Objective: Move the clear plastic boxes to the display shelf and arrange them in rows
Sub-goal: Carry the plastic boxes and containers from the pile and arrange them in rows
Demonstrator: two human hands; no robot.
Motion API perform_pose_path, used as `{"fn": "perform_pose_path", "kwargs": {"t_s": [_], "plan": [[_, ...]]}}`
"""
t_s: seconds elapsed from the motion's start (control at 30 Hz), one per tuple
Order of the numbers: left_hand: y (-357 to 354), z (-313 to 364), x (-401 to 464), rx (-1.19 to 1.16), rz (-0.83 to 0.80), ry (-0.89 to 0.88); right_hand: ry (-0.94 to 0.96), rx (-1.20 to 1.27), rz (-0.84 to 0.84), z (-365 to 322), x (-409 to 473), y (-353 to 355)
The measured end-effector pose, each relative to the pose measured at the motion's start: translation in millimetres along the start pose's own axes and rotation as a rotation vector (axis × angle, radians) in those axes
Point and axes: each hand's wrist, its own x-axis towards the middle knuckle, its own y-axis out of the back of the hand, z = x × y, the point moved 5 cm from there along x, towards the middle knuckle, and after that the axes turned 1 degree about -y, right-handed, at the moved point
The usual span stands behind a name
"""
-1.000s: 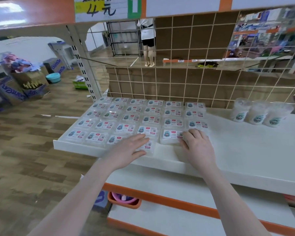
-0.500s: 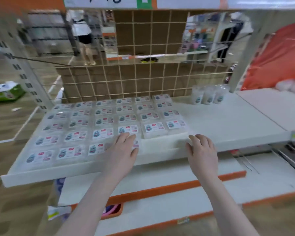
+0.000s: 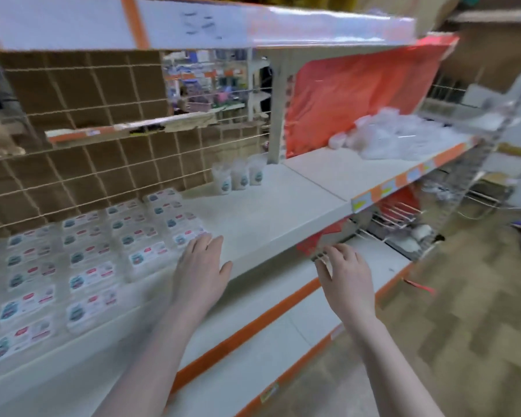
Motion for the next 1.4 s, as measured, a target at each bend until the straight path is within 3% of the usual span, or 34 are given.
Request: {"fn": "perform_pose_path", "kwargs": {"t_s": [0.37, 0.53, 1.1, 1.4], "plan": [[-71.6, 219.9, 104.7, -0.104, 0.010, -0.148, -0.053, -0.061, 0.073, 209.0, 77.0, 40.9], [-94.1, 287.6, 153.6, -0.131, 0.029, -0.153, -0.046, -0.059, 0.072, 278.4, 127.5, 43.3], [-165.7, 363.9, 384.5, -0.124, 0.017, -0.153, -0.069, -0.005, 0.044, 399.4, 327.9, -67.1], [-186.7, 393.0, 439.4, -0.120, 0.033, -0.060, -0.131, 0.066, -0.069, 445.7, 398.3, -115.3]]}}
